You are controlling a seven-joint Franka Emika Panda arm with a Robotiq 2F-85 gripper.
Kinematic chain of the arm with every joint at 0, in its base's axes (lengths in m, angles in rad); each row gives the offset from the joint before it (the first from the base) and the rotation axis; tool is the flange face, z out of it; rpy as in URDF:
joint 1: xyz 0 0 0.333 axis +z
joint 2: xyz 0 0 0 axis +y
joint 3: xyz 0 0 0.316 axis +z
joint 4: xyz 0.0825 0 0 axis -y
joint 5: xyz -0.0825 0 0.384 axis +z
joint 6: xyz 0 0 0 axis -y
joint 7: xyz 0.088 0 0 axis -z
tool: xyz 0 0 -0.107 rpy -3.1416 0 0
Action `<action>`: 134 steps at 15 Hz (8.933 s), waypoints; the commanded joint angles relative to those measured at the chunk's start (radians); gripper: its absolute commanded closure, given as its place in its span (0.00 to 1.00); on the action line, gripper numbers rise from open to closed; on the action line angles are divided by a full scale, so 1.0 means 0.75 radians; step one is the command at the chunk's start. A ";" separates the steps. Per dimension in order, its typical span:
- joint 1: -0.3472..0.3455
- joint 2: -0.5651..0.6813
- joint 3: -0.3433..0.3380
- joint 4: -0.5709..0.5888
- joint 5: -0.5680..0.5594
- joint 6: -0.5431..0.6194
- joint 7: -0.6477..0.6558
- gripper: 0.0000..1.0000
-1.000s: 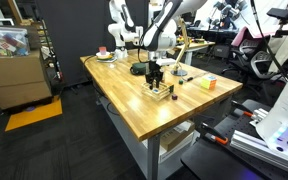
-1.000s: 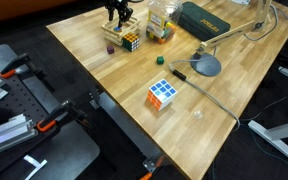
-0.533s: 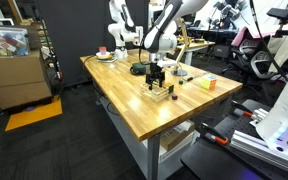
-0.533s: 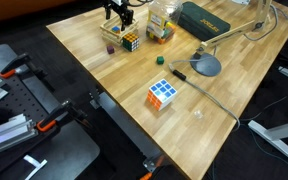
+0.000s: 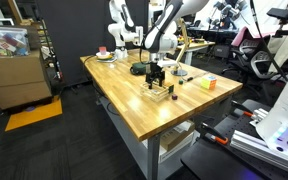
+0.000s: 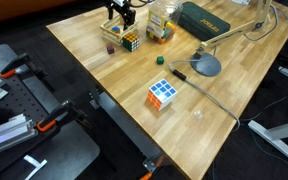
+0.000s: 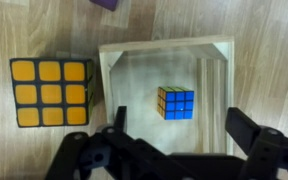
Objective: Place the small Rubik's cube on the medium one
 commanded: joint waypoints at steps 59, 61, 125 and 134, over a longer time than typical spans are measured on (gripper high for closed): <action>-0.048 -0.131 0.064 -0.177 0.045 0.111 -0.104 1.00; -0.050 -0.127 0.070 -0.176 0.047 0.116 -0.111 1.00; 0.090 0.100 -0.089 0.127 -0.184 -0.116 0.210 0.00; 0.087 0.155 -0.073 0.202 -0.177 -0.195 0.190 0.00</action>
